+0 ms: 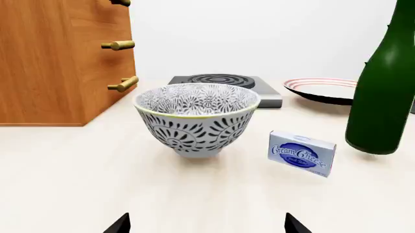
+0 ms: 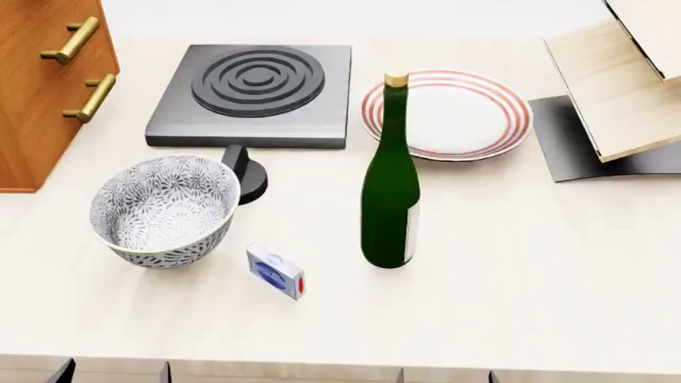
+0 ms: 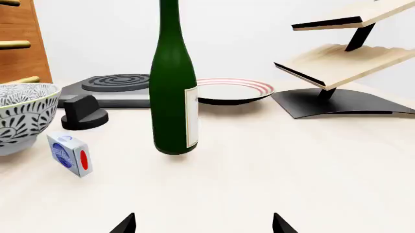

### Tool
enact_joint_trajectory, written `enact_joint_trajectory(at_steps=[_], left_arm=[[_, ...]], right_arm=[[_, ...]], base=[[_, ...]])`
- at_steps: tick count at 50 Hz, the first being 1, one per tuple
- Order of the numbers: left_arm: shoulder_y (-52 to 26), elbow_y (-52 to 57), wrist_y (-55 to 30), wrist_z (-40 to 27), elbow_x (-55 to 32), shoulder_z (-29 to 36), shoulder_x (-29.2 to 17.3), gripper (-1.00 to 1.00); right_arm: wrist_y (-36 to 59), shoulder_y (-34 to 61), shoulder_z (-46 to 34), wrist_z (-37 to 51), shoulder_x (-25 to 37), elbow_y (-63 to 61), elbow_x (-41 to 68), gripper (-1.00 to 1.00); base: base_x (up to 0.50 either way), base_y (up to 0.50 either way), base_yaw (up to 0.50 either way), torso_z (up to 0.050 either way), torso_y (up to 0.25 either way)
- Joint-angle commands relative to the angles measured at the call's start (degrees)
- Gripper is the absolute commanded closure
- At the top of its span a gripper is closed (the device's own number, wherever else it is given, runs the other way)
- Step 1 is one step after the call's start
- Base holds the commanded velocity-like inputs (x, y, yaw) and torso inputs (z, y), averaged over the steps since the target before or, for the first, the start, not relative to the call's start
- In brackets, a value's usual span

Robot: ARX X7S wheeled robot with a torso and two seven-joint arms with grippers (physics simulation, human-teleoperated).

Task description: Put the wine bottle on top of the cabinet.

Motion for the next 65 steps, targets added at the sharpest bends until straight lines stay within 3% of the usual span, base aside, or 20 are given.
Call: enact_joint_trajectory(at_steps=[1,4,31,34,35,51,65], left_arm=[[0.05,0.05,0.01,-0.88,-0.72,0.88,-0.72,-1.0],[-0.46,0.02,-3.34,-3.35,0.08,1.71,-1.37,-1.0],[0.71,2.76,-0.69,-4.2,-5.93,4.46,-4.53,-1.0],[1.6,6.12,-2.62,-4.75,-5.28,5.14,-5.2,-1.0],[2.38,8.23,-2.96,-3.87,-9.62,3.68,-4.47,-1.0],[3.32,23.65,-10.99,-6.63,-6.68,8.18,-6.59,-1.0],[1.58,47.91,-26.03,-9.33,-6.44,11.22,-8.54,-1.0]], right_arm=[[-0.08,0.04,-1.15,1.15,0.96,0.11,0.97,-1.0],[-0.04,-0.12,-1.9,2.04,1.57,-0.11,1.73,-1.0],[0.26,-1.3,-5.51,6.53,4.77,-3.94,2.03,-1.0],[1.46,-1.71,-5.69,7.04,4.99,-5.97,2.08,-1.0],[1.49,-1.69,-5.89,7.15,5.05,-6.29,1.95,-1.0],[9.48,-2.12,-7.34,8.6,6.76,-22.43,2.59,-1.0],[20.75,-0.85,-8.87,10.03,8.74,-41.64,1.61,-1.0]], base=[[0.0,0.0,0.0,0.0,0.0],[0.0,0.0,0.0,0.0,0.0],[0.0,0.0,0.0,0.0,0.0],[0.0,0.0,0.0,0.0,0.0],[0.0,0.0,0.0,0.0,0.0],[0.0,0.0,0.0,0.0,0.0],[0.0,0.0,0.0,0.0,0.0]])
